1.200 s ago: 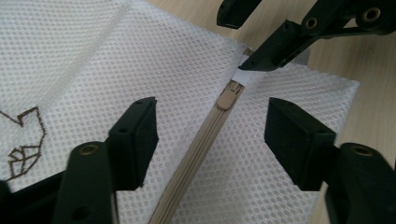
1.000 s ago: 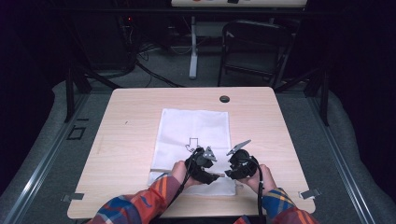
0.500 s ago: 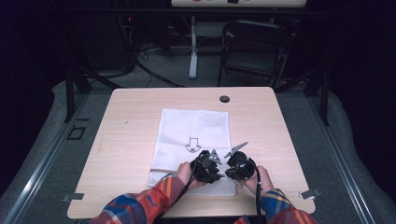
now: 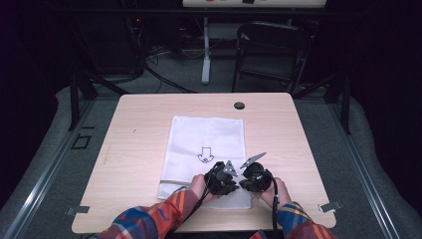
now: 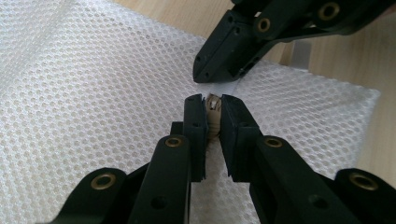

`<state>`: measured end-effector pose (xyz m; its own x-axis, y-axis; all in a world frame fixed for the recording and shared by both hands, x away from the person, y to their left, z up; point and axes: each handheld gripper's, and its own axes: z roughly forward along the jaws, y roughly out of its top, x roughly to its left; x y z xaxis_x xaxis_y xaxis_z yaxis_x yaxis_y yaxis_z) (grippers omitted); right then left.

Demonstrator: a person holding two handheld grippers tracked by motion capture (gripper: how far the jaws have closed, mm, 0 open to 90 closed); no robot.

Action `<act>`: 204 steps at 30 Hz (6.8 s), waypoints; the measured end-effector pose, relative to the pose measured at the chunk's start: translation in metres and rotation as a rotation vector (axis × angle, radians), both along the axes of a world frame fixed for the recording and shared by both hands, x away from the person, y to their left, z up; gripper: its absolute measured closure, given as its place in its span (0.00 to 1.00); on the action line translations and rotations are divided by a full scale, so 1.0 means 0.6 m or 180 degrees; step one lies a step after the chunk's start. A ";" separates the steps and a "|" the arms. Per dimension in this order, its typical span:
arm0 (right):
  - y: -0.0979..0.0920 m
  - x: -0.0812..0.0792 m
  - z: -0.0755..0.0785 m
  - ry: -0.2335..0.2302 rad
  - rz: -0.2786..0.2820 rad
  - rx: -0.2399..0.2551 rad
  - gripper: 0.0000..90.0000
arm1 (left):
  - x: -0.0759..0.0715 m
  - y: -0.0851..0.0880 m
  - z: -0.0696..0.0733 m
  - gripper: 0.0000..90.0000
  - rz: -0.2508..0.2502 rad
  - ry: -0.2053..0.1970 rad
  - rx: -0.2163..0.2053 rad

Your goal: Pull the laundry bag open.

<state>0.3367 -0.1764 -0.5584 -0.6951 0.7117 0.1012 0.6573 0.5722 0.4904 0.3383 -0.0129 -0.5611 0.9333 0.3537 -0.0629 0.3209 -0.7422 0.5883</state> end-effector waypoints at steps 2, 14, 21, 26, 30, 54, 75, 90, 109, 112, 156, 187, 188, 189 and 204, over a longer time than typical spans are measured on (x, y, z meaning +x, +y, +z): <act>-0.003 0.002 0.001 0.0018 0.0066 -0.0031 1.00 | -0.002 -0.001 0.000 0.90 0.0009 -0.0014 0.0022; 0.001 0.000 0.002 -0.0022 0.0061 -0.0092 1.00 | 0.007 0.027 0.010 0.90 0.0088 0.0129 0.0095; 0.006 0.000 0.007 -0.0059 0.0144 -0.0201 1.00 | 0.008 0.035 0.004 0.89 0.0126 0.0208 0.0097; 0.014 -0.002 0.009 -0.0069 0.0121 -0.0069 1.00 | 0.006 0.034 0.003 0.89 0.0189 0.0224 0.0097; 0.026 -0.004 0.003 -0.0040 0.0172 -0.0062 1.00 | 0.004 0.032 0.002 0.89 0.0226 0.0183 0.0079; 0.026 -0.010 -0.003 -0.0274 0.0396 -0.0175 1.00 | 0.008 0.047 0.009 0.90 0.0203 0.0194 0.0183; 0.025 -0.010 -0.004 -0.0267 0.0377 -0.0164 1.00 | 0.013 0.076 0.014 0.90 0.0262 0.0289 0.0230; 0.025 -0.010 -0.004 -0.0263 0.0365 -0.0129 1.00 | 0.017 0.104 0.015 0.90 0.0330 0.0342 0.0288; 0.025 -0.010 -0.004 -0.0264 0.0364 -0.0129 1.00 | 0.022 0.141 0.019 0.90 0.0460 0.0353 0.0295; 0.024 -0.009 -0.003 -0.0259 0.0381 -0.0167 1.00 | 0.023 0.145 0.019 0.90 0.0485 0.0367 0.0303; 0.025 -0.010 -0.003 -0.0253 0.0372 -0.0172 1.00 | 0.022 0.205 0.025 0.90 0.0659 0.0435 0.0328; 0.021 -0.006 -0.001 -0.0258 0.0350 -0.0247 1.00 | 0.019 0.232 0.030 0.90 0.0733 0.0464 0.0314; 0.021 -0.007 -0.002 -0.0263 0.0335 -0.0229 1.00 | 0.018 0.233 0.031 0.90 0.0742 0.0488 0.0308; 0.021 -0.007 -0.002 -0.0262 0.0336 -0.0230 1.00 | 0.018 0.234 0.031 0.90 0.0746 0.0485 0.0324; 0.020 -0.006 -0.001 -0.0264 0.0338 -0.0257 1.00 | 0.018 0.255 0.037 0.90 0.0838 0.0465 0.0291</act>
